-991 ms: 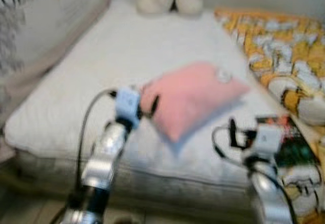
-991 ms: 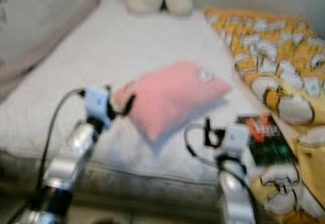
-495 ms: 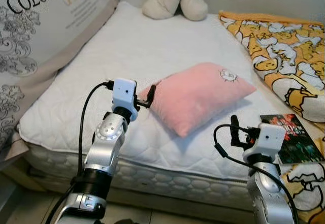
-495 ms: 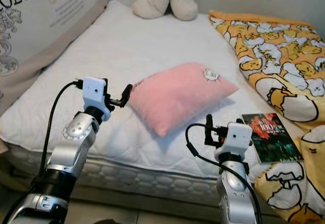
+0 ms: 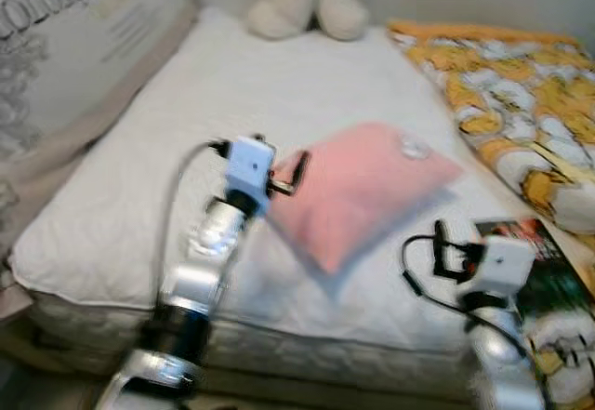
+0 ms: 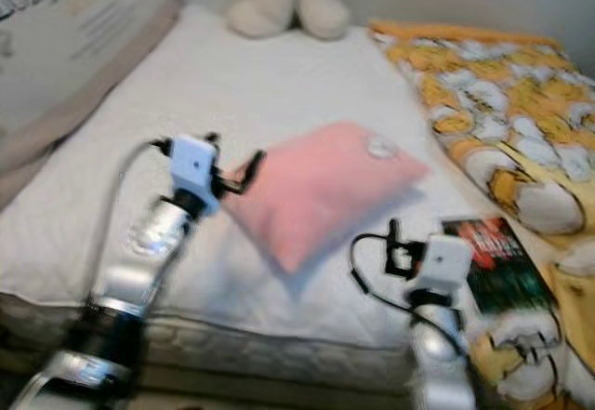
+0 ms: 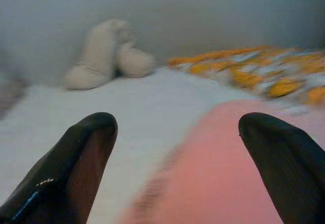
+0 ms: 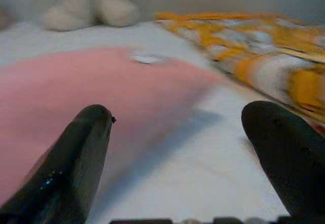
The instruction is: Clean up the room
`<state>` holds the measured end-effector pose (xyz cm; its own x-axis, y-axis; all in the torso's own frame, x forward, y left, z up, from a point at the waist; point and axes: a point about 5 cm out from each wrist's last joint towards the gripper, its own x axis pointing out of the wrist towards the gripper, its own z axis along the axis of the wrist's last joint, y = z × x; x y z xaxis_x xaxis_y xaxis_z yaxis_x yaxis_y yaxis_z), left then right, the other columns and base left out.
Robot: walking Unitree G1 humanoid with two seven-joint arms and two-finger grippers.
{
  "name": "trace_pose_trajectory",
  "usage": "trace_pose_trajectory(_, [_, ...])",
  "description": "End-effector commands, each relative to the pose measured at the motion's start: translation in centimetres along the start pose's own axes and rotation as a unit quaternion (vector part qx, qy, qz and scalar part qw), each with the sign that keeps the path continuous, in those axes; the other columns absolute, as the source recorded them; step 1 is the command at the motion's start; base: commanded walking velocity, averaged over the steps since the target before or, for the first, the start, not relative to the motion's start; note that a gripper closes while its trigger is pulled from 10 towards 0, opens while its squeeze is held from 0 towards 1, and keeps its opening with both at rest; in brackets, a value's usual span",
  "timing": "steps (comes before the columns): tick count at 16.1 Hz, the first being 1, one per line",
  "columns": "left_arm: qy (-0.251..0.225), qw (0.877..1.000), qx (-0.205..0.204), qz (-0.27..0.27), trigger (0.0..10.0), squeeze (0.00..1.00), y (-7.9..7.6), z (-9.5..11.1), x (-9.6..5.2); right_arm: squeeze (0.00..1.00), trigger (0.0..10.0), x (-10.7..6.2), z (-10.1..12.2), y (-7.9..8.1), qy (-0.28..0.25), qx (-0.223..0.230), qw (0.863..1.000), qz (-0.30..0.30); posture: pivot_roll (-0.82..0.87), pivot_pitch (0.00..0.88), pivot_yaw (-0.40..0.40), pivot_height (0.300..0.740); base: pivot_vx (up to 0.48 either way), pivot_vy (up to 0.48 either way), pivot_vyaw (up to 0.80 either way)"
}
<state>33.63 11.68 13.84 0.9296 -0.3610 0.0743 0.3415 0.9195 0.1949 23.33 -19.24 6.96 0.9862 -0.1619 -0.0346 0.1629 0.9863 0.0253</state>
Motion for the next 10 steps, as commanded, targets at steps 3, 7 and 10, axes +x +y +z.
trace_pose_trajectory(3, [0.002, 0.999, 0.017, 0.031, 10.0, 0.00, 2.6, 2.2, 3.2, 0.18, 10.0, -2.4, -0.5, -1.5, 0.009, -0.016, 1.000, 0.004, -0.05, 0.000, -0.035, 0.740, 0.000, 0.000, 0.00])
trace_pose_trajectory(7, [0.070, 0.995, 0.040, 0.066, 10.0, 0.00, 5.6, 1.6, 4.6, 0.17, 10.0, -3.2, -0.1, -2.3, 0.006, -0.016, 1.000, 0.002, -0.08, 0.000, -0.016, 0.740, 0.000, 0.000, 0.00])
trace_pose_trajectory(10, [0.154, 0.982, 0.092, 0.062, 10.0, 0.00, 5.7, -1.6, 3.6, 0.16, 10.0, -4.2, -0.2, -3.1, 0.014, -0.020, 1.000, -0.001, -0.09, 0.000, -0.011, 0.740, 0.000, 0.000, 0.00])
